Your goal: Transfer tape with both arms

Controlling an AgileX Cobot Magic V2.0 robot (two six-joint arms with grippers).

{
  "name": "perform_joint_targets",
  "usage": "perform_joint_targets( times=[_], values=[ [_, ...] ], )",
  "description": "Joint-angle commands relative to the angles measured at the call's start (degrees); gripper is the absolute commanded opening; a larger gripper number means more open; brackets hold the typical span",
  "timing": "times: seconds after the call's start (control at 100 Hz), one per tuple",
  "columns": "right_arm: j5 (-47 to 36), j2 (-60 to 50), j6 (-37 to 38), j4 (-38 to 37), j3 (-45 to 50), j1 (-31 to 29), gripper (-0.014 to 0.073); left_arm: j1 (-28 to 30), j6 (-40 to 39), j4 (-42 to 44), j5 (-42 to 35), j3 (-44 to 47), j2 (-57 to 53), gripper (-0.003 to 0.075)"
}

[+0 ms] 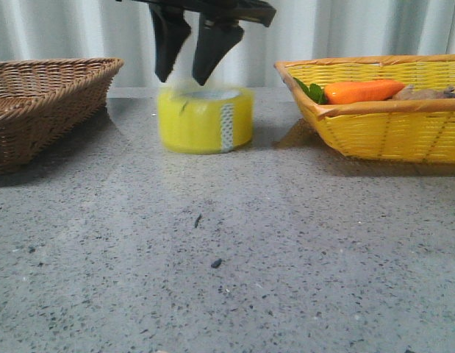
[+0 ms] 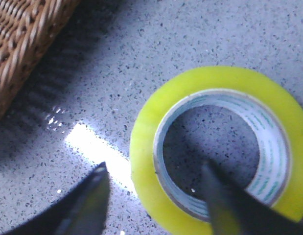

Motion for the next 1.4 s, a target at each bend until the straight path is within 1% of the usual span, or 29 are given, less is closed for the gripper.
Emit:
perform_joint_targets(
  times=[0.0,0.05,0.12,0.16,0.17,0.19,0.24,0.26,0.29,0.36,0.4,0.54,0.6,0.78,0.87,0.92,0.97,1.07,1.16,1.24,1.3,1.39],
  values=[
    [-1.2,-5.0,-0.1,0.1,-1.9,-0.1,0.0485,-0.4,0.0,-1.0,-3.4,-2.0,0.8,0.0375],
    [-0.8,-6.6,0.7,0.1,-1.9,-0.1,0.0456,-0.4,0.0,-1.5,-2.5,-2.0,0.8,0.0375],
    [1.1,-10.1,1.7,0.1,-1.9,-0.1,0.0358,-0.4,0.0,-2.7,-2.0,-2.0,0.8,0.0375],
    [2.6,-12.7,1.9,0.1,-1.9,0.1,0.0267,-0.4,0.0,-3.3,-2.0,-2.0,0.8,0.0375],
    [2.9,-13.2,1.9,0.1,-1.9,0.1,0.0232,-0.4,0.0,-3.4,-2.0,-2.0,0.8,0.0375],
    [3.7,-14.6,1.9,0.1,-1.9,0.2,0.0195,-0.4,0.0,-3.6,-2.1,-2.0,0.8,0.0372],
    [5.1,-18.1,1.9,0.1,-1.8,0.9,0.0044,-0.5,0.1,-3.7,-2.6,-2.0,1.1,0.0353],
    [5.5,-19.7,1.9,0.1,-1.6,1.2,0.0007,-0.6,0.4,-3.7,-2.7,-2.2,1.4,0.0347],
    [5.7,-21.9,1.8,0.1,-1.4,1.8,-0.0073,-0.7,1.5,-3.7,-2.6,-2.7,1.9,0.0328],
    [5.3,-27.7,1.1,-0.5,0.2,4.0,-0.0036,-1.7,5.9,-3.9,-1.8,-4.3,4.1,0.03],
    [4.6,-31.4,1.0,-1.5,1.6,5.7,-0.0041,-2.4,7.8,-4.3,-1.3,-5.8,6.0,0.0293],
    [1.4,-43.8,1.0,-4.2,10.7,11.6,-0.0041,-5.2,9.1,-4.5,-1.3,-11.6,14.8,0.0294],
    [-0.7,-49.2,1.8,-4.7,16.3,12.6,-0.0041,-6.3,9.1,-4.5,-1.4,-14.5,19.1,0.0294],
    [-6.8,-64.1,3.7,-7.9,33.2,12.7,-0.0041,-8.8,9.1,-4.5,-0.8,-23.9,34.4,0.0295],
    [-10.4,-71.5,7.8,-11.4,39.8,12.7,-0.0041,-9.0,8.9,-4.7,3.4,-30.5,42.3,0.0295],
    [-12.2,-75.2,9.6,-12.7,43.3,12.7,-0.0041,-9.0,8.5,-5.0,7.1,-34.7,46.8,0.0296],
    [-13.8,-78.6,11.9,-14.3,45.7,12.5,-0.0041,-9.0,7.5,-5.0,12.3,-39.4,51.4,0.0296],
    [-14.7,-83.8,17.8,-18.1,48.1,12.5,-0.0041,-9.0,4.1,-5.0,21.7,-50.5,60.5,0.0296],
    [-13.5,-85.6,19.9,-20.0,48.6,12.5,-0.0041,-9.0,2.7,-5.0,27.7,-59.4,68.0,0.0297],
    [-12.6,-85.7,20.3,-20.0,48.6,12.5,-0.0041,-9.1,-0.8,-5.0,30.0,-65.2,73.3,0.0317],
    [-12.1,-85.7,20.3,-20.0,48.6,12.5,-0.0041,-9.3,-1.0,-5.0,30.8,-68.4,76.1,0.0356],
    [-12.1,-85.6,20.3,-20.0,48.6,12.5,-0.0041,-9.6,-1.1,-4.4,30.8,-70.5,79.0,0.0424]
  ],
)
